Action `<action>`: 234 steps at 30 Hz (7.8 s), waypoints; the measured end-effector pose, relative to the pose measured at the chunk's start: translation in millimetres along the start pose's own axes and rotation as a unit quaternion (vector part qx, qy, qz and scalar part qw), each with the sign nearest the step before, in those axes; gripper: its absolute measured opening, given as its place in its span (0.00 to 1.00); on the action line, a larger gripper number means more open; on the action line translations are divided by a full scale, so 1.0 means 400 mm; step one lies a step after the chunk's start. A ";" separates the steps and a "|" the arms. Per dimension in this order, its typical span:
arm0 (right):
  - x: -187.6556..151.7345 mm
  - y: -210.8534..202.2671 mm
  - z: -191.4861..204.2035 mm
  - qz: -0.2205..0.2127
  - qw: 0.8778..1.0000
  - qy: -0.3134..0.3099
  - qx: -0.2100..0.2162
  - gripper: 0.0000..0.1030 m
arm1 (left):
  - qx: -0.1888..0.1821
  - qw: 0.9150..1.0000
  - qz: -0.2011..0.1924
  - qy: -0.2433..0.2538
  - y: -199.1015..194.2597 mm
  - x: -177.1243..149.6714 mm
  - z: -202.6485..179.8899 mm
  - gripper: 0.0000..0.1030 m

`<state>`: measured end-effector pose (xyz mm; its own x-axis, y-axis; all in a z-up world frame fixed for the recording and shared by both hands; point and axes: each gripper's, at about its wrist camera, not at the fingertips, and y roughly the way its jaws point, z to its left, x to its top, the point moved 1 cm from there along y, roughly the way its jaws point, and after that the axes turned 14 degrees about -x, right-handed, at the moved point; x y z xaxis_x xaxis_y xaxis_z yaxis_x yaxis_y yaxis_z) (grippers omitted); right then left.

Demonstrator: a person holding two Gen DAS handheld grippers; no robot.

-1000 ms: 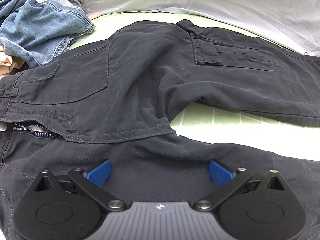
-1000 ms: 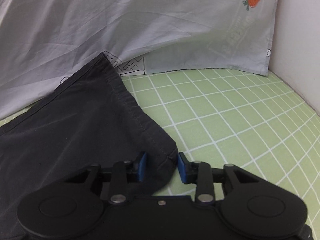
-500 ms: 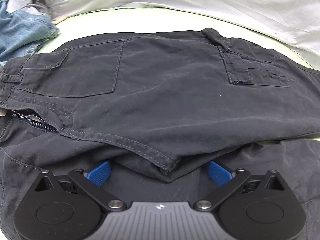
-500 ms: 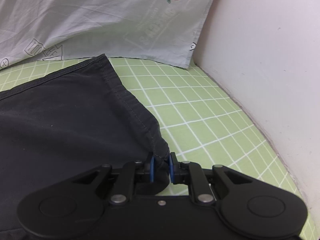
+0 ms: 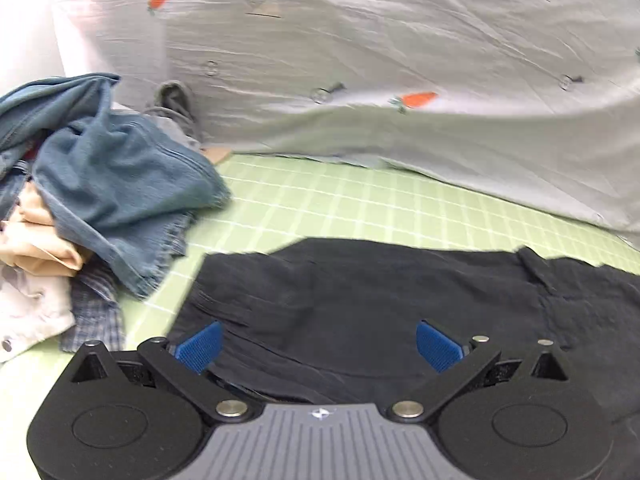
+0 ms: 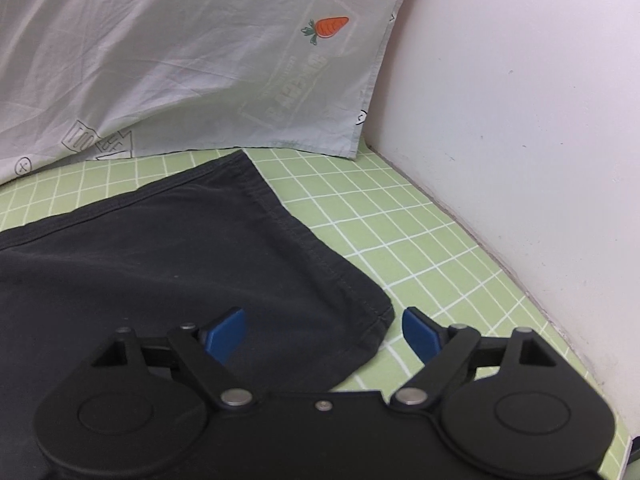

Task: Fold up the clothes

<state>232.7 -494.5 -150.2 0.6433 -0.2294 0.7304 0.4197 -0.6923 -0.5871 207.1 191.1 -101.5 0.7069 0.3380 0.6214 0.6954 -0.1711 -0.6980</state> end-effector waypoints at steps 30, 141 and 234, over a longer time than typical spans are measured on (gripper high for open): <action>-0.116 -0.262 0.225 0.093 0.991 0.089 0.037 0.84 | -0.255 0.923 0.031 -0.288 0.236 0.146 0.419 0.42; -0.556 -0.309 -0.369 0.277 0.833 0.407 0.251 0.26 | -0.031 0.992 0.120 0.017 -0.119 -0.522 -0.169 0.97; 0.255 0.023 0.125 0.177 0.840 0.394 0.327 0.03 | -0.003 0.953 -0.155 -0.262 0.103 0.184 0.034 0.07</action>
<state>334.3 -490.2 -98.6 0.2853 -0.9025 0.3227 0.7194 -0.0209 -0.6943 286.2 221.7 -89.5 0.3064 0.7882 0.5337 0.8622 0.0078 -0.5066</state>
